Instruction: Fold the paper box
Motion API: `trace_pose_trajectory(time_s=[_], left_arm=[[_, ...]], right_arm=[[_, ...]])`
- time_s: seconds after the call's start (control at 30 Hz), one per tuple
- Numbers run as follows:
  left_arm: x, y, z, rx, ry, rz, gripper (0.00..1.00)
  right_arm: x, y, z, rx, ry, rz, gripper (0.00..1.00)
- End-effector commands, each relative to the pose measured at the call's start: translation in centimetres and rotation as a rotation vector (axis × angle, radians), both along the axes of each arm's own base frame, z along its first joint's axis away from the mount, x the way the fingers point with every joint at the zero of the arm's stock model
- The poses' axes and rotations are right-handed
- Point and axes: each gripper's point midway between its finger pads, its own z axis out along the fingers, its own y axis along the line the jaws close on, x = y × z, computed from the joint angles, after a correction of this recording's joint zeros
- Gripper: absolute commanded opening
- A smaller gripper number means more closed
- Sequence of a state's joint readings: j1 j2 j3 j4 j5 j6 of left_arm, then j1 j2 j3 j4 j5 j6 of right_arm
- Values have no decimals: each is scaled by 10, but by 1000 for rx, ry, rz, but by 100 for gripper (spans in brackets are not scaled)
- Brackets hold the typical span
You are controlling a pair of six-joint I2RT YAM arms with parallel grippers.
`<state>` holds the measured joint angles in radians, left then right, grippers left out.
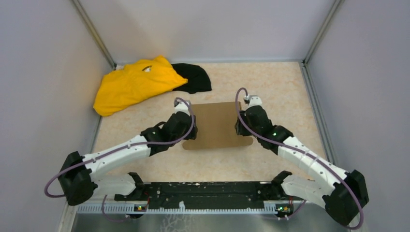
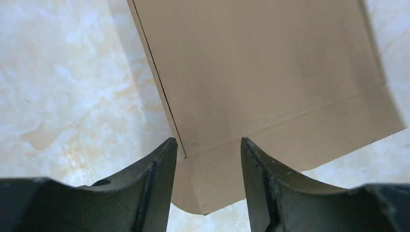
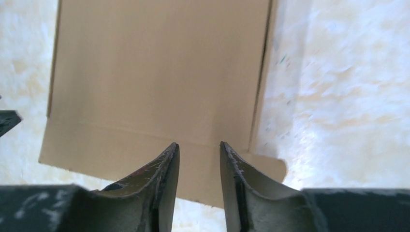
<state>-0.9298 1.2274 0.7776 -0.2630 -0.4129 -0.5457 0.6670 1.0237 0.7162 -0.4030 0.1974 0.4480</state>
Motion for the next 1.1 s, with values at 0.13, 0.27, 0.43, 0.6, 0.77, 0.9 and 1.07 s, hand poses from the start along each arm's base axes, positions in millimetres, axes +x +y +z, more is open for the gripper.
trace_pose_trajectory(time_s=[0.13, 0.27, 0.43, 0.6, 0.77, 0.9, 1.07], left_arm=[[21, 27, 27, -49, -58, 47, 65], [22, 38, 16, -100, -68, 67, 69], [19, 46, 12, -103, -77, 82, 71], [17, 52, 5, -68, -62, 95, 98], [19, 52, 3, -83, -57, 78, 99], [21, 51, 2, -122, -77, 51, 99], [25, 45, 3, -232, -101, 8, 99]], right_arm=[[34, -43, 28, 222, -79, -163, 48], [35, -58, 19, 315, -72, -178, 66], [33, -61, 13, 294, -69, -171, 75], [33, -65, 9, 272, -75, -165, 81], [34, -60, 11, 338, -92, -113, 90], [38, -55, 15, 457, -85, -62, 97], [47, -54, 17, 562, -90, -26, 99]])
